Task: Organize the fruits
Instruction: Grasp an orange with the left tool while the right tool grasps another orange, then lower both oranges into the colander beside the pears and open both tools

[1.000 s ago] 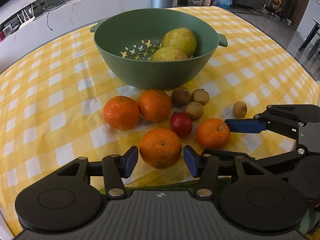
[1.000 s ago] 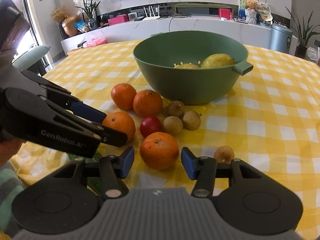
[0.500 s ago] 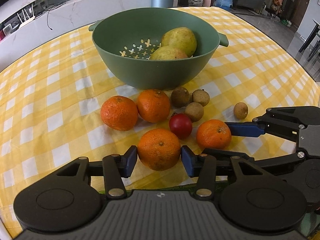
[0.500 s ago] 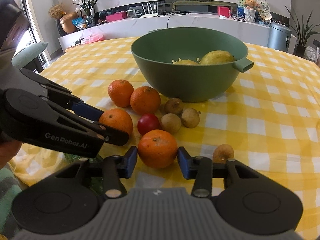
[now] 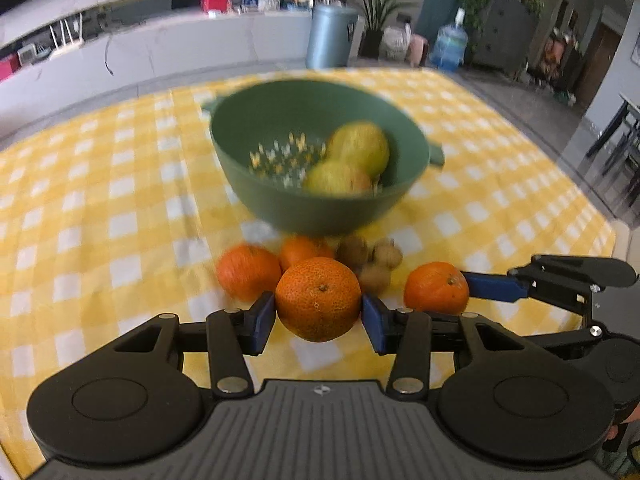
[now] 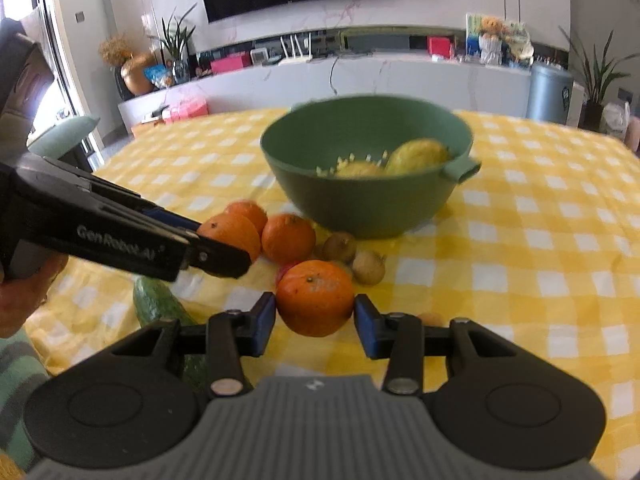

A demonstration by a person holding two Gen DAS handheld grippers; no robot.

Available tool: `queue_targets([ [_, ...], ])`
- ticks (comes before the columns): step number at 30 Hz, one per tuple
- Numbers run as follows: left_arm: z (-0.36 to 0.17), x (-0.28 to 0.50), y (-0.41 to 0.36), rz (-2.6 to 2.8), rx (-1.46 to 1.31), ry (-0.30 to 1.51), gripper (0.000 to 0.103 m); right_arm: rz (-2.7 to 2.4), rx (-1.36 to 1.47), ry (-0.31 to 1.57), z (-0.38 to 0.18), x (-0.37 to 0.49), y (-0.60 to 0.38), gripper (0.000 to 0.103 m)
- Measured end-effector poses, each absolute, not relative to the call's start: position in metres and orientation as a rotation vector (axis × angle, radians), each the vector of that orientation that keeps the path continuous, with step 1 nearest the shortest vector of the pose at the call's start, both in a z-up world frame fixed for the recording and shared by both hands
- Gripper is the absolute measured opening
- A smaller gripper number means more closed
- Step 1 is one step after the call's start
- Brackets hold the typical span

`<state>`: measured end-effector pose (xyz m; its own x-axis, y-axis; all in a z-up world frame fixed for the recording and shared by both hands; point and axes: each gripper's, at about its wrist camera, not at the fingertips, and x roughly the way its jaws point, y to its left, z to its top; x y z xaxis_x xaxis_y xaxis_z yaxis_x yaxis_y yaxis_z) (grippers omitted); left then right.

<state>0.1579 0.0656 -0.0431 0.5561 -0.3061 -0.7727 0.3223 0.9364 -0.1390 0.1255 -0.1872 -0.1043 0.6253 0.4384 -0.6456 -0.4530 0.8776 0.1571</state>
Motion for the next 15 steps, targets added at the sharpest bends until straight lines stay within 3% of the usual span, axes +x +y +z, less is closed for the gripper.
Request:
queue_targets([
  [15, -0.002, 0.202, 0.049, -0.348, 0.008, 0.806, 0.053, 0.547, -0.118, 0.617, -0.052, 0.187, -0.189, 0.040],
])
